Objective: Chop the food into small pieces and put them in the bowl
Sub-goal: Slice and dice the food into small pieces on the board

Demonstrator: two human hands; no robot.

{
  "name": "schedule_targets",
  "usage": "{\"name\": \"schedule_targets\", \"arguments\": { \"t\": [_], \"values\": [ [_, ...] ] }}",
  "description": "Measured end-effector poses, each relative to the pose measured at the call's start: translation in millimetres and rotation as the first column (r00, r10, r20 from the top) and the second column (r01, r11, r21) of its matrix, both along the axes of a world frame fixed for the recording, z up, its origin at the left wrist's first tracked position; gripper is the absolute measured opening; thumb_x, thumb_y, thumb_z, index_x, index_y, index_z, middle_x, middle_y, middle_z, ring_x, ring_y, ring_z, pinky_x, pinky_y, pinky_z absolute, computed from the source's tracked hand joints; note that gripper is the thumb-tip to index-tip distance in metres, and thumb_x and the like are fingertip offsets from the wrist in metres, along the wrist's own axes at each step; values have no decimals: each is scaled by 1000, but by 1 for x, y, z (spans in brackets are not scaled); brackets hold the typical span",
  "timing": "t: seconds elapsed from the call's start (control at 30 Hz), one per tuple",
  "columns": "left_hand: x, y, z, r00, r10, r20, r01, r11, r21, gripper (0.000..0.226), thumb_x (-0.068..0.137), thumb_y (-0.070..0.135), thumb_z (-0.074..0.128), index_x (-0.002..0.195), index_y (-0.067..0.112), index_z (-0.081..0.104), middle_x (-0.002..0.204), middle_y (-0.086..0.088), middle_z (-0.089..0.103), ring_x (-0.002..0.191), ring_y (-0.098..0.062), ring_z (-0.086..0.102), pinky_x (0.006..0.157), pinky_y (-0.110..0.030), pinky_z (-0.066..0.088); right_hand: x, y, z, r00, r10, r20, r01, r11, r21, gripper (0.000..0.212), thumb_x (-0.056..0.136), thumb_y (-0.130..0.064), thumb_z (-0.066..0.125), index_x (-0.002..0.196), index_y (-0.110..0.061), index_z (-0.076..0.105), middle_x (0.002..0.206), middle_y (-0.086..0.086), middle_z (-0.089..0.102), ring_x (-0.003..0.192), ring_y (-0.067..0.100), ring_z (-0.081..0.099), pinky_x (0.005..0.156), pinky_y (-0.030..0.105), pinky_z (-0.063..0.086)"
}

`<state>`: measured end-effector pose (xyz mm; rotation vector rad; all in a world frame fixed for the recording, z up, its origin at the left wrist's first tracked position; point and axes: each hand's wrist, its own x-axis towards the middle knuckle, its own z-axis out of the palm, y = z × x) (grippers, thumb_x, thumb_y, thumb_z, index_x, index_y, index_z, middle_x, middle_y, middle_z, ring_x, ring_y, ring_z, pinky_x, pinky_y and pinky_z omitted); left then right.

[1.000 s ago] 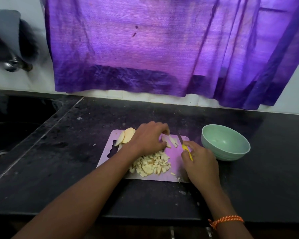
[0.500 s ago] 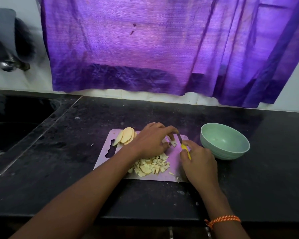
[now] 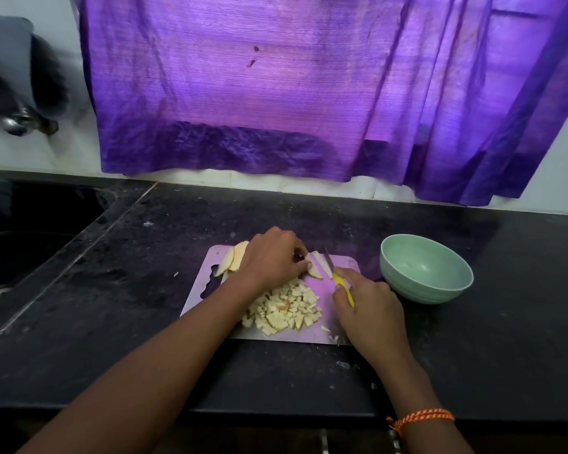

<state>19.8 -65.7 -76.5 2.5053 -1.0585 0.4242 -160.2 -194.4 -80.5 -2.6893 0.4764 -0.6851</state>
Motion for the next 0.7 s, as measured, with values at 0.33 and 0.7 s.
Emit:
{"name": "schedule_targets", "arguments": {
  "t": [0.33,0.7],
  "values": [
    [0,5,7,994,-30,-109,36,998,54,42,87,63,77,112,31,83,120,16,73,110,-13,63,87,-43,57,7,12,6,999,35,-15,-35,999,-6,40,103,-34,49,141,-34,59,102,8,72,90,28,64,70,35,45],
    [2,0,3,990,9,-144,3,997,81,43,86,65,76,106,28,83,114,12,72,104,-16,63,86,-45,57,15,13,4,996,54,-68,-56,998,-40,40,102,-37,48,140,-36,58,98,4,71,87,25,64,65,32,38]
  ]
}}
